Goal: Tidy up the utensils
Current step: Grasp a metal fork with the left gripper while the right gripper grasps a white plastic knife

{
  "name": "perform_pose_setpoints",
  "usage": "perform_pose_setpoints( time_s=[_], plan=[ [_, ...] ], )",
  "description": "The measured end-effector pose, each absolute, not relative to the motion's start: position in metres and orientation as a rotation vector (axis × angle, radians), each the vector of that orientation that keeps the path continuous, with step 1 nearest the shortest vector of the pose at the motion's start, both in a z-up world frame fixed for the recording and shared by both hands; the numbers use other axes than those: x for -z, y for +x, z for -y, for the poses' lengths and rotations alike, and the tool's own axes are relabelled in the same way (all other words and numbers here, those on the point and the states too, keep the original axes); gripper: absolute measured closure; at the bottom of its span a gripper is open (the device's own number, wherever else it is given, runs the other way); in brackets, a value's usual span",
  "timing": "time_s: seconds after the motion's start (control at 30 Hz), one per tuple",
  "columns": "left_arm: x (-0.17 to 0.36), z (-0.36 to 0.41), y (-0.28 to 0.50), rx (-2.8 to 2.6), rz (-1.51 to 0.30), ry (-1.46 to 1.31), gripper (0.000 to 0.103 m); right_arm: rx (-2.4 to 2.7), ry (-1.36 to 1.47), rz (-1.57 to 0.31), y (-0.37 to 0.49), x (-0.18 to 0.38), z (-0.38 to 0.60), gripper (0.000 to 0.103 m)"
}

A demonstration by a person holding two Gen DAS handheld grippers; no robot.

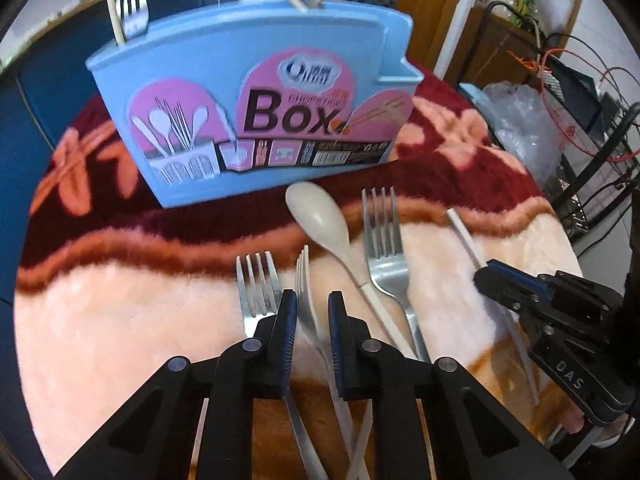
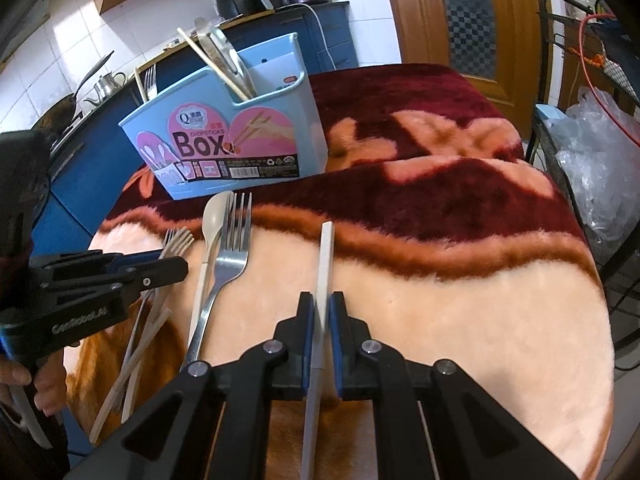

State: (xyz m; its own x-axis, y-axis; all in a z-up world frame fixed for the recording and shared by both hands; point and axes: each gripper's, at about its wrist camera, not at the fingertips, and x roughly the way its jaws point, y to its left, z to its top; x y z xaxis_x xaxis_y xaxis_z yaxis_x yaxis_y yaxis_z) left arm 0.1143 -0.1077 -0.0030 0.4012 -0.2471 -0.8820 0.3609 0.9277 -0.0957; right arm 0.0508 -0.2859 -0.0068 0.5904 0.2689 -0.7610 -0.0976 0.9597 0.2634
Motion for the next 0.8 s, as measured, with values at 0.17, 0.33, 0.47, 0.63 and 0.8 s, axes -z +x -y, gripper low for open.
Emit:
perform_pose_setpoints(
  time_s=[0.17,0.33,0.47,0.63,0.8],
  plan=[
    [0.003,0.108,0.120,0.399,-1.119,0.102,0.088,-0.230,0.181,-0.926,0.053,0.006,0.285,0.093],
    [-0.004,0.099,0.117,0.443,-1.082,0.021,0.095,-0.241,0.175,-0.945,0.056,0.006,0.285,0.092],
    [-0.026,0.090,0.105,0.473,-0.982,-0.011,0.097,-0.241,0.162,-0.955,0.058,0.006,0.283,0.091],
    [-0.052,0.076,0.096,0.455,-0.855,-0.061,0.099,-0.255,0.156,-0.968,0.061,0.005,0.281,0.086],
    [-0.068,0.062,0.093,0.441,-0.775,-0.117,0.100,-0.226,0.144,-0.956,0.062,0.005,0.279,0.093]
  ],
)
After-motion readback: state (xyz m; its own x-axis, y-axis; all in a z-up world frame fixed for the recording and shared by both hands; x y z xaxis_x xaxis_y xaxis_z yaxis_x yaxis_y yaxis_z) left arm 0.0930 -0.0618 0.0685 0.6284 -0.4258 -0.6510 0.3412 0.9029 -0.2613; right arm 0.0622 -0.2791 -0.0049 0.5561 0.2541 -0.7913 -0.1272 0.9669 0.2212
